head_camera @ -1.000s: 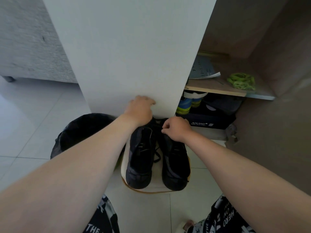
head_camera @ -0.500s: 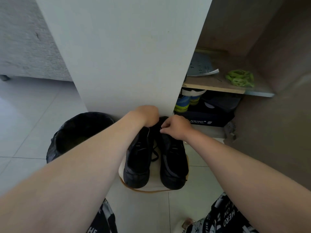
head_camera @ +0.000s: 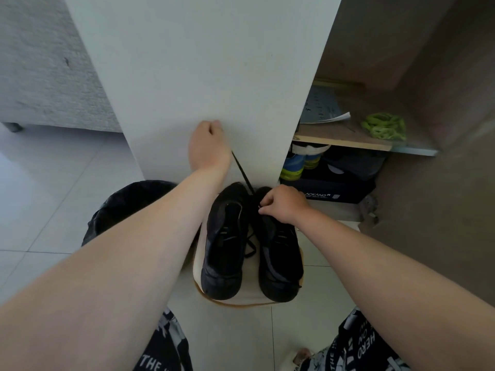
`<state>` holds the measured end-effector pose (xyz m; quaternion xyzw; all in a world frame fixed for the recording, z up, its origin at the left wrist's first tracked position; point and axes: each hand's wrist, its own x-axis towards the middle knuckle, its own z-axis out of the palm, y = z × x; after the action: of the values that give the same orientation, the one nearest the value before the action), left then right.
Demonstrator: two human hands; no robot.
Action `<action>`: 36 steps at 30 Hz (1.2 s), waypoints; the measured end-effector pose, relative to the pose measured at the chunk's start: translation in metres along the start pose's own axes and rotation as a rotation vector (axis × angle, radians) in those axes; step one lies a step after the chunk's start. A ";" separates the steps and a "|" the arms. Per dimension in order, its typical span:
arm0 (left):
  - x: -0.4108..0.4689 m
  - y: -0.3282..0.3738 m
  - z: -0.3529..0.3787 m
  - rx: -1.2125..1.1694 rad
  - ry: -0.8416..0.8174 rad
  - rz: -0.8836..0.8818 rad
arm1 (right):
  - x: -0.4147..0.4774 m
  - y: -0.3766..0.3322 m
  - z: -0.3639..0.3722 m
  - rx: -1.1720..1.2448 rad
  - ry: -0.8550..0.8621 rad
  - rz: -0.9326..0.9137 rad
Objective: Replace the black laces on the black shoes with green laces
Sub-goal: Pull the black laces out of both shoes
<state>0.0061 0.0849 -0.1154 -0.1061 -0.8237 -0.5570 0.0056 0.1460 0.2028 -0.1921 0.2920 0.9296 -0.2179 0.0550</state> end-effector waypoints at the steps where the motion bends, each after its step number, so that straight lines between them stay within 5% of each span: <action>1: 0.001 -0.004 -0.005 -0.001 0.034 -0.011 | 0.000 -0.001 -0.001 -0.010 0.003 -0.007; 4: 0.003 -0.015 -0.012 0.156 -0.025 0.007 | 0.000 -0.003 -0.001 -0.039 0.009 -0.029; 9: -0.009 -0.034 -0.002 0.843 -0.335 0.229 | 0.001 -0.007 -0.001 -0.067 0.030 -0.036; 13: -0.021 -0.029 0.013 0.825 -0.512 0.604 | 0.001 -0.007 -0.001 -0.044 0.046 -0.038; 17: -0.037 -0.031 0.028 0.869 -0.948 0.627 | 0.000 -0.005 -0.003 -0.054 0.053 -0.052; 20: -0.036 -0.040 0.035 1.019 -1.010 0.586 | 0.000 -0.003 -0.004 -0.048 0.058 -0.060; 25: -0.031 -0.032 0.034 0.886 -0.952 0.466 | 0.000 -0.001 -0.004 -0.031 0.057 -0.042; 32: -0.006 -0.013 0.012 0.228 -0.309 0.135 | 0.000 0.000 -0.003 0.013 0.003 0.005; 36: -0.004 -0.014 -0.001 -0.014 -0.195 0.156 | 0.002 -0.002 -0.001 -0.009 0.007 -0.008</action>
<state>0.0079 0.0783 -0.1280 -0.2234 -0.8058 -0.5475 -0.0320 0.1434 0.2024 -0.1912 0.2887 0.9320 -0.2129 0.0522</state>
